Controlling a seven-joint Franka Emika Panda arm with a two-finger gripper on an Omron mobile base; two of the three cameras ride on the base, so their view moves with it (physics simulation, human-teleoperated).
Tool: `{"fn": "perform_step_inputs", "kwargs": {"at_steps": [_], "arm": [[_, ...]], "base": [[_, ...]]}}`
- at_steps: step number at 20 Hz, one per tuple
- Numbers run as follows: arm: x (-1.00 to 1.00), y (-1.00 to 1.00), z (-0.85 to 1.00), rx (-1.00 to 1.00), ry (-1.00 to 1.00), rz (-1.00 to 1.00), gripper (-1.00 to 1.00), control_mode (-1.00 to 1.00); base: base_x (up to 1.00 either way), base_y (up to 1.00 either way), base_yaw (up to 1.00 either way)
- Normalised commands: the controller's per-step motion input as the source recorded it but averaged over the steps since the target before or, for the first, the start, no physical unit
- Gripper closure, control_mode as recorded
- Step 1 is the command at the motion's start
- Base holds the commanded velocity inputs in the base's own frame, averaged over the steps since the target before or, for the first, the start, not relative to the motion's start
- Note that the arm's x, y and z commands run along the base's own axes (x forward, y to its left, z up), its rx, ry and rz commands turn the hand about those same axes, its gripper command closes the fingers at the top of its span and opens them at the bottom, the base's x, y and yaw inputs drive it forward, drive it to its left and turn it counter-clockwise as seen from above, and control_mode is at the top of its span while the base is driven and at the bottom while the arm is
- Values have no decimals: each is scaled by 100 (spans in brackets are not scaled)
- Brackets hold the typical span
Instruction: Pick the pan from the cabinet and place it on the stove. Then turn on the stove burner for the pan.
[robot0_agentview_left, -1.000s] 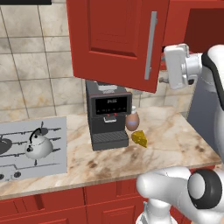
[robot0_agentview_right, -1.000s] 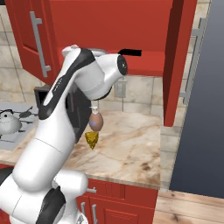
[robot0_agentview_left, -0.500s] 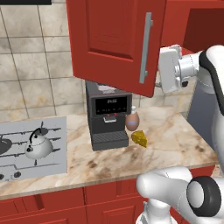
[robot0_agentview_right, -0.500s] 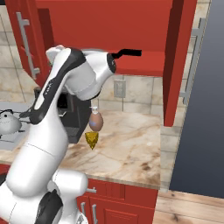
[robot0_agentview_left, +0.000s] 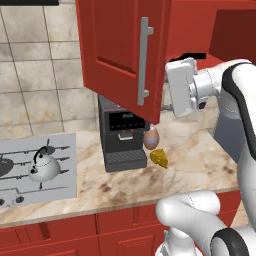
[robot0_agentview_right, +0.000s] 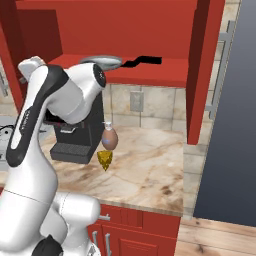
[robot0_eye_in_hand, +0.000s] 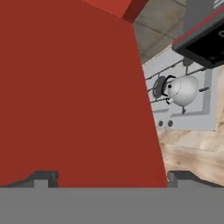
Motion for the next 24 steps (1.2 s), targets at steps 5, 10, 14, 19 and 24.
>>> {"fn": "perform_step_inputs", "kwargs": {"at_steps": [5, 10, 14, 19, 24], "arm": [[-33, 71, 0, 0, 4, 8, -100, -100], [-21, 72, 0, 0, 6, 9, -100, -100], [-8, 74, 0, -3, 7, 8, -100, -100], [-1, 26, 0, -2, 1, 2, -100, -100], [0, 2, -1, -11, -6, 0, -100, -100]], "base": [[0, 0, 0], [0, 0, 0], [0, 0, 0], [0, 0, 0], [0, 0, 0]]}}
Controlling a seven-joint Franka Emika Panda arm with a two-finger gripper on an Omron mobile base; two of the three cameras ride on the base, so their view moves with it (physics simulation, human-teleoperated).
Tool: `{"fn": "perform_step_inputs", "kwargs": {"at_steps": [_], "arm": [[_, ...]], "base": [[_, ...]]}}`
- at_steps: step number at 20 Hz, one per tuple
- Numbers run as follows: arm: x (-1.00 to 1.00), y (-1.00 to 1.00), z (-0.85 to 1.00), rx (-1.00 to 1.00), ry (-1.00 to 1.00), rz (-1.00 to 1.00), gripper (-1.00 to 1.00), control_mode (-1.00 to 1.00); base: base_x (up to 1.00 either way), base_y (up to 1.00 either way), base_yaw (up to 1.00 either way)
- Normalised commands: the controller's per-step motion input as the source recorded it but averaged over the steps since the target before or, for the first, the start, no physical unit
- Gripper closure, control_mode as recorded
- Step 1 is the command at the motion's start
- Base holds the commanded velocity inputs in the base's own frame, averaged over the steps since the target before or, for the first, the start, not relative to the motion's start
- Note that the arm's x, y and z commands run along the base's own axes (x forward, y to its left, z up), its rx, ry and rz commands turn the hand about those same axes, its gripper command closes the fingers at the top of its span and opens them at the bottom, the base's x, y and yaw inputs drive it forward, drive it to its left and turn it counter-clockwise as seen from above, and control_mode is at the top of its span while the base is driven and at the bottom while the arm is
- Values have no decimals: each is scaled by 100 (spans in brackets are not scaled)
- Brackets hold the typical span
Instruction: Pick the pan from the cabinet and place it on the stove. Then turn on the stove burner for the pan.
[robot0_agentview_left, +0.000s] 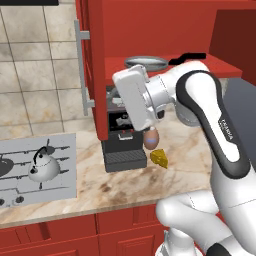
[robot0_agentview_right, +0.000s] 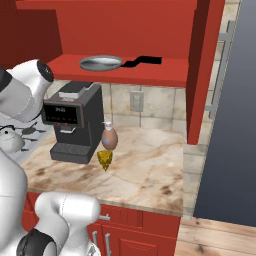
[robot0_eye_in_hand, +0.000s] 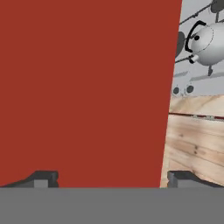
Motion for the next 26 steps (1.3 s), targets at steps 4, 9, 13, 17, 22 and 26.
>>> {"fn": "perform_step_inputs", "kwargs": {"at_steps": [4, 9, 13, 17, 22, 26], "arm": [[0, -41, 0, -15, -9, -11, -100, -100], [0, -55, 0, -10, -1, -19, -100, -100], [4, -54, 0, -7, -1, -26, -100, -100], [15, -42, 0, -7, -3, -37, -100, -100], [30, -47, 0, -10, -2, -33, -100, -100], [38, -60, 0, -15, -2, -26, -100, -100]], "base": [[0, 0, 0], [0, 0, 0], [0, 0, 0], [0, 0, 0], [0, 0, 0], [0, 0, 0]]}}
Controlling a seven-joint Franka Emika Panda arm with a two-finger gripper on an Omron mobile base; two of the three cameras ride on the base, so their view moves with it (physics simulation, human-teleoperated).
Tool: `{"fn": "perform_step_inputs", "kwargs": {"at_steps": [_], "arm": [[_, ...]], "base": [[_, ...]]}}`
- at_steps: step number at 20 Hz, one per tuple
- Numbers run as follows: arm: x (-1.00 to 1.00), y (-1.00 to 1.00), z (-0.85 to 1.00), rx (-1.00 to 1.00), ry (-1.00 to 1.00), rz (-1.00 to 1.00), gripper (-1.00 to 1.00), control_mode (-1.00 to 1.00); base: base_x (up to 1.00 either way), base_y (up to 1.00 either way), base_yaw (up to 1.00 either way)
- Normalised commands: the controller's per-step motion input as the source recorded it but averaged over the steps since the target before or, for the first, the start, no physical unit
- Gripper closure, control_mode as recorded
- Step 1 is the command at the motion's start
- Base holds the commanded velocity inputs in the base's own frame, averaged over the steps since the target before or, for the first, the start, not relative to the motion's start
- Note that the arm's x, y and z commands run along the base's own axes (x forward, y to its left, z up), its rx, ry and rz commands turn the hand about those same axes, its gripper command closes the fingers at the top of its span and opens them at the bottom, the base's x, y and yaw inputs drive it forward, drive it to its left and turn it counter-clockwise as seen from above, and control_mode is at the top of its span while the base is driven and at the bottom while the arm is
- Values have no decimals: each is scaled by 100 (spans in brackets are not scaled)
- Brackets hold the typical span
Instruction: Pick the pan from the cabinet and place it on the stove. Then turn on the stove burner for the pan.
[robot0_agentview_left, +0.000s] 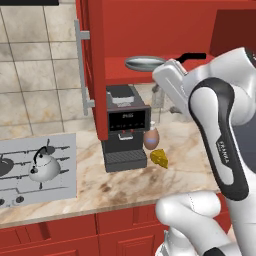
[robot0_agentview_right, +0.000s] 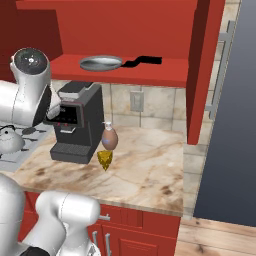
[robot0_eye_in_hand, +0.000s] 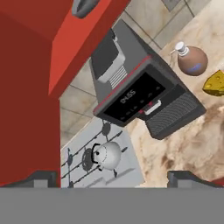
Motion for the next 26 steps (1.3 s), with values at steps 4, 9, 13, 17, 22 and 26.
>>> {"fn": "perform_step_inputs", "kwargs": {"at_steps": [4, 9, 13, 17, 22, 26], "arm": [[46, -56, 0, -16, -2, -24, -100, -100], [54, -47, 0, -14, 0, -23, -100, -100], [58, -42, 0, -13, -1, -23, -100, -100], [62, -49, 1, -12, 0, -22, -100, -100], [59, -55, 2, -11, 0, -20, -100, -100], [58, -52, 13, -7, 0, -19, -100, -100]], "base": [[0, 0, 0], [0, 0, 0], [0, 0, 0], [0, 0, 0], [0, 0, 0], [0, 0, 0]]}}
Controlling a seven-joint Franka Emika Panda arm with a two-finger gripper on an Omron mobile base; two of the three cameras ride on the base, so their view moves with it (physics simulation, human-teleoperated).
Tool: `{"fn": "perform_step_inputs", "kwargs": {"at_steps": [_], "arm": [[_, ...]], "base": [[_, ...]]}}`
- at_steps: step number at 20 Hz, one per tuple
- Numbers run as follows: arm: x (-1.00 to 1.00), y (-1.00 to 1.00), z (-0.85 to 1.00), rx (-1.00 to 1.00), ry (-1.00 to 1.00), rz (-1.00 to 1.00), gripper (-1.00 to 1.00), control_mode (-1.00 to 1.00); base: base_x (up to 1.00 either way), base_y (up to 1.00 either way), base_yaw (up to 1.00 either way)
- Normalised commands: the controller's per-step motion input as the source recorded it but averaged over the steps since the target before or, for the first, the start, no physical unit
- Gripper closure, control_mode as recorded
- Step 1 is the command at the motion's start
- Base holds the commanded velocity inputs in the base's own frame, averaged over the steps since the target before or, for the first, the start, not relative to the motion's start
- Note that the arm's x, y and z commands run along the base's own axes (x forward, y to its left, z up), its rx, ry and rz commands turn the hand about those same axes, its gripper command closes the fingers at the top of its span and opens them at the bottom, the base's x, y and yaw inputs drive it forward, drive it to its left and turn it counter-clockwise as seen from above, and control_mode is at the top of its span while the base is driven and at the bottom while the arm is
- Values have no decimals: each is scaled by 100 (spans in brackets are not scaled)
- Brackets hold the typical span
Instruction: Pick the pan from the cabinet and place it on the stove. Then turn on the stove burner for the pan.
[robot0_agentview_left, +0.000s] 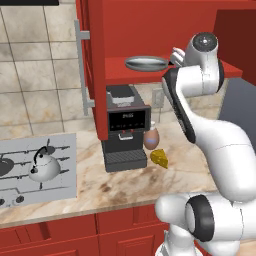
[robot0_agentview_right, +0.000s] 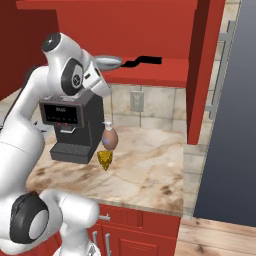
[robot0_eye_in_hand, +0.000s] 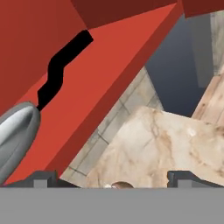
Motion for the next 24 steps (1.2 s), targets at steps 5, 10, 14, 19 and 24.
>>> {"fn": "perform_step_inputs", "kwargs": {"at_steps": [5, 10, 14, 19, 24], "arm": [[60, -44, 19, -5, 0, -17, -100, -100], [61, -31, 14, -6, 0, -15, -100, -100], [58, -17, 1, -5, 0, -12, -100, -100], [57, -9, 0, -1, 0, -8, -100, -100], [58, -8, 0, -1, 0, -7, -100, -100]], "base": [[0, 0, 0], [0, 0, 0], [0, 0, 0], [0, 0, 0], [0, 0, 0]]}}
